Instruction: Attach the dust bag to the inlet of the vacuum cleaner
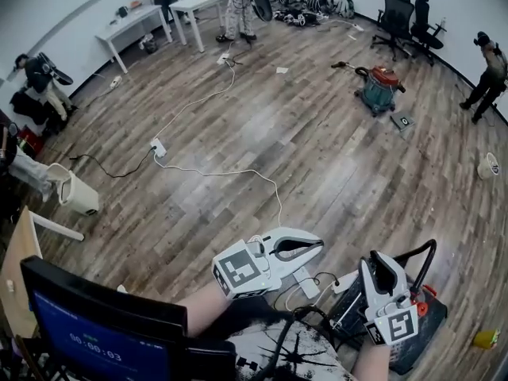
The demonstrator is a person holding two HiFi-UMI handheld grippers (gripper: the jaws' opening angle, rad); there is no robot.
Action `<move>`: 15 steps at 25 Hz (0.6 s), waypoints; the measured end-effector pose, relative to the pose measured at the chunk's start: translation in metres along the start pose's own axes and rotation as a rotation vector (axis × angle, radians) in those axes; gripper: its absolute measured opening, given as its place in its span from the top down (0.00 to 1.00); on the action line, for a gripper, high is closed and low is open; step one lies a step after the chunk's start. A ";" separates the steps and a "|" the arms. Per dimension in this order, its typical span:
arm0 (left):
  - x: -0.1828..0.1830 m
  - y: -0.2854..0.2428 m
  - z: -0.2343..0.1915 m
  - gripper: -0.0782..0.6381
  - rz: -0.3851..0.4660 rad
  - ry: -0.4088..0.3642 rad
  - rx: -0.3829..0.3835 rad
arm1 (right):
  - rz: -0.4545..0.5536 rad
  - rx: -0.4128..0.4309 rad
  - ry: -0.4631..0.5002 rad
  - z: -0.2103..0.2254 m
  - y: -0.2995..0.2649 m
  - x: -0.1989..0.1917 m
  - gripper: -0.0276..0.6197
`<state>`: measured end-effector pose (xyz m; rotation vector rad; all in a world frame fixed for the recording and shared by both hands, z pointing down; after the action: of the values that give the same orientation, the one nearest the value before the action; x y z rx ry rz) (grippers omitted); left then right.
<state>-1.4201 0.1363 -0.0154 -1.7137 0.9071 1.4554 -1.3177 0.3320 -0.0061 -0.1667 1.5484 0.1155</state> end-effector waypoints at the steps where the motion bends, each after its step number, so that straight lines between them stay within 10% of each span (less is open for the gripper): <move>1: 0.002 0.003 -0.015 0.90 0.000 -0.005 -0.013 | -0.001 -0.015 0.007 0.001 -0.015 0.002 0.81; 15: 0.004 0.017 -0.134 0.90 0.017 0.039 -0.199 | -0.049 -0.206 0.064 0.011 -0.110 0.021 0.81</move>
<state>-1.3670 0.0125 -0.0040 -1.8884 0.8217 1.5724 -1.2865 0.2248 -0.0228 -0.3742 1.5940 0.2329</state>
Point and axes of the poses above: the fingertips, and each gripper's own axes: y backward along the fingers, z to its right, x out of its top, the point moved 8 cm from there along y, backward along the fingers, and after that the axes turned 1 degree about -y, right-handed, at the moved point
